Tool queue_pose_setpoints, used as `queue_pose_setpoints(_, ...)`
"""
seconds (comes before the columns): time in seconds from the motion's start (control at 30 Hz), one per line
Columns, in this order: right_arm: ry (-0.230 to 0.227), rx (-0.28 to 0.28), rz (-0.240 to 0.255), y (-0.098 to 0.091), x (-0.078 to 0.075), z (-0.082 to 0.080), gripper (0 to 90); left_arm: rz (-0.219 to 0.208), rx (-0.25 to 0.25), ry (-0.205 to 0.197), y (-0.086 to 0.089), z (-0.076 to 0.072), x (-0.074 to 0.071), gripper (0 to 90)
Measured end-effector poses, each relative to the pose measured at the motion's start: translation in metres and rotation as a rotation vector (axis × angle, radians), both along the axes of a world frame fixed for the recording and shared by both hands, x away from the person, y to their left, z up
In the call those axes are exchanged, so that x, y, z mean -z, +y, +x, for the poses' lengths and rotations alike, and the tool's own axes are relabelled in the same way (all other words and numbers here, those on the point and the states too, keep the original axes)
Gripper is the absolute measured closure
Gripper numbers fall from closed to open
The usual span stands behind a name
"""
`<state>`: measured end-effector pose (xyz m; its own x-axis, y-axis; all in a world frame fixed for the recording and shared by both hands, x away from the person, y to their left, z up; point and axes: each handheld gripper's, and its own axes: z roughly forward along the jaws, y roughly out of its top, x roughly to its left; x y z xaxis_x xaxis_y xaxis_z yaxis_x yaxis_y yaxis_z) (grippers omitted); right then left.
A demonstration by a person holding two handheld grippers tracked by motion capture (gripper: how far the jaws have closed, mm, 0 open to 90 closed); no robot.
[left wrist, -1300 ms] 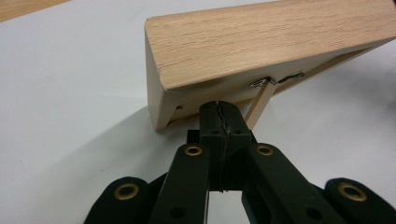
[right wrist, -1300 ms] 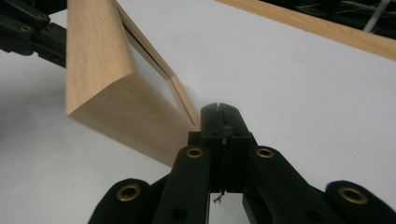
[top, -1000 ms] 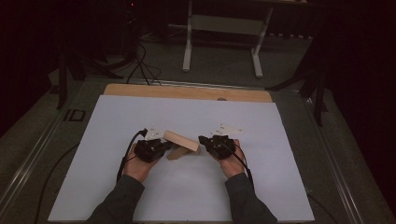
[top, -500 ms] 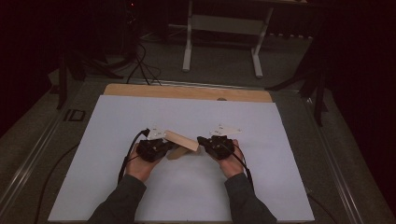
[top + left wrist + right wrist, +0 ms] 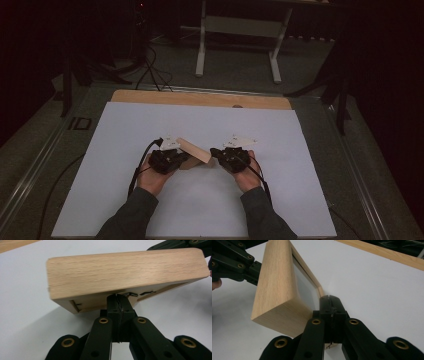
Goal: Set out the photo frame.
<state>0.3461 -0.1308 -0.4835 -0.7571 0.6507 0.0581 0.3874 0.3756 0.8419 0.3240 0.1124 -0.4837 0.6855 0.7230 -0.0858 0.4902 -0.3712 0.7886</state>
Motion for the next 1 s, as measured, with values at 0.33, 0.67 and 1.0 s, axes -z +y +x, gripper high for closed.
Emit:
queue_pose_setpoints(0.33,-0.005,-0.013,-0.011,0.0017,-0.0006,-0.0029,89.9,0.003,0.014,0.004,-0.004,0.0003,0.0006,89.6)
queue_pose_setpoints(0.67,-0.013,-0.023,-0.027,0.002,-0.0016,-0.0054,89.9,0.01,0.018,-0.004,-0.0062,-0.0005,-0.0004,89.6)
queue_pose_setpoints(1.0,-0.014,-0.032,-0.028,0.0036,-0.0016,-0.008,89.9,0.009,0.018,-0.005,-0.0085,-0.0008,0.0,89.6)
